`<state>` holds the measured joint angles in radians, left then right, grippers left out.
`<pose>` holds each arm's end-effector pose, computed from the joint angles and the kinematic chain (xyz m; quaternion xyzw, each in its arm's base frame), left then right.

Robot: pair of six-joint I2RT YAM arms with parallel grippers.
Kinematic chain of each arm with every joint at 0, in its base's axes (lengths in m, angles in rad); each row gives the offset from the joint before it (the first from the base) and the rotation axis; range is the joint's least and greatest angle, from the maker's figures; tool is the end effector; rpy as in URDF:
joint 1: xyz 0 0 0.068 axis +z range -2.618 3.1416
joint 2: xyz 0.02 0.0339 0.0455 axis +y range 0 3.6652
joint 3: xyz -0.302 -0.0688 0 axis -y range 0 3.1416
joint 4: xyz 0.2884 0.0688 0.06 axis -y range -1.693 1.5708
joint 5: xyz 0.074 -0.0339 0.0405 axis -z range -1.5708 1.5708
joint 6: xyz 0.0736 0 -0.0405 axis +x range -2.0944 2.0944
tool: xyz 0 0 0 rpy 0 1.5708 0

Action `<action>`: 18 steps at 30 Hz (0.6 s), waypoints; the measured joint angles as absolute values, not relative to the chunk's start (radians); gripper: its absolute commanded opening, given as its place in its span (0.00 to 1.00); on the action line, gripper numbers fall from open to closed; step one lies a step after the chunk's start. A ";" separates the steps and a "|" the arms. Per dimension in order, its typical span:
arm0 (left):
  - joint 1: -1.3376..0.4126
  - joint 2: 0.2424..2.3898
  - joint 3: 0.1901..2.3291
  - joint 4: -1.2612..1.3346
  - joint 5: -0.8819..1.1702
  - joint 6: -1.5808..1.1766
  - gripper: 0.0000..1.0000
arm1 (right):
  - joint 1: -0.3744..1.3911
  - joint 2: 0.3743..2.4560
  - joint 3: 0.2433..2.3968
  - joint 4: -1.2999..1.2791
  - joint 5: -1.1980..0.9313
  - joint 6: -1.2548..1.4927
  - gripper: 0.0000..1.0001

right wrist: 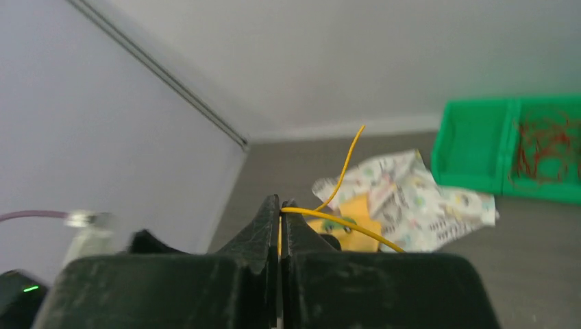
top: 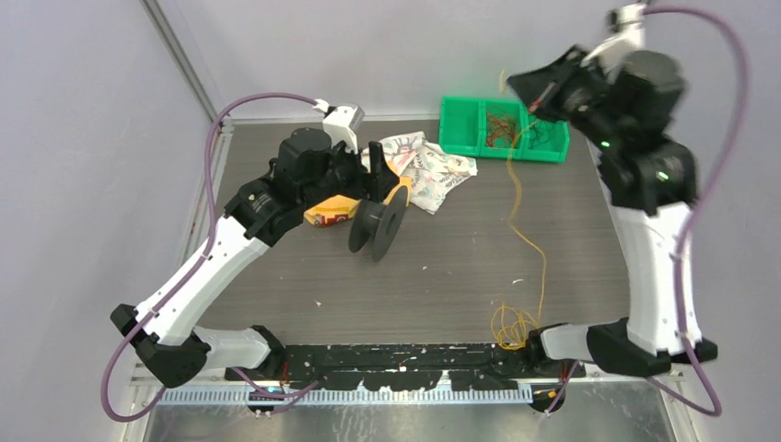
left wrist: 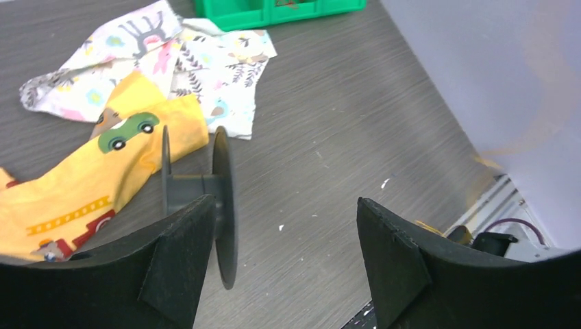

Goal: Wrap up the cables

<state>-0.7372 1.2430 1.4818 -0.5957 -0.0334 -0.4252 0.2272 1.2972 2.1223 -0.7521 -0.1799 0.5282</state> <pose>0.2438 -0.2180 0.4744 0.1182 0.8128 -0.3016 0.4842 0.2270 0.0660 0.6675 0.0366 0.6803 0.3259 0.6555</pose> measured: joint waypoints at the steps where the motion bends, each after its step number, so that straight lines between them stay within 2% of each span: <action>1: -0.737 1.245 1.495 -0.595 -0.018 -0.419 0.76 | 0.227 1.310 2.067 -0.766 -0.178 0.528 0.01; 4: -0.737 1.255 1.517 -0.594 0.035 -0.412 0.76 | 0.227 1.349 1.882 -0.821 -0.176 0.529 0.00; 7: -0.737 1.279 1.518 -0.590 0.094 -0.413 0.76 | 0.227 1.352 1.785 -0.877 -0.177 0.529 0.01; 12: -0.737 1.332 1.517 -0.541 0.249 -0.434 0.77 | 0.227 1.293 1.770 -0.883 -0.202 0.531 0.01; 18: -0.769 1.403 1.371 -0.269 0.359 -0.570 0.78 | 0.227 1.228 1.845 -0.809 -0.297 0.611 0.01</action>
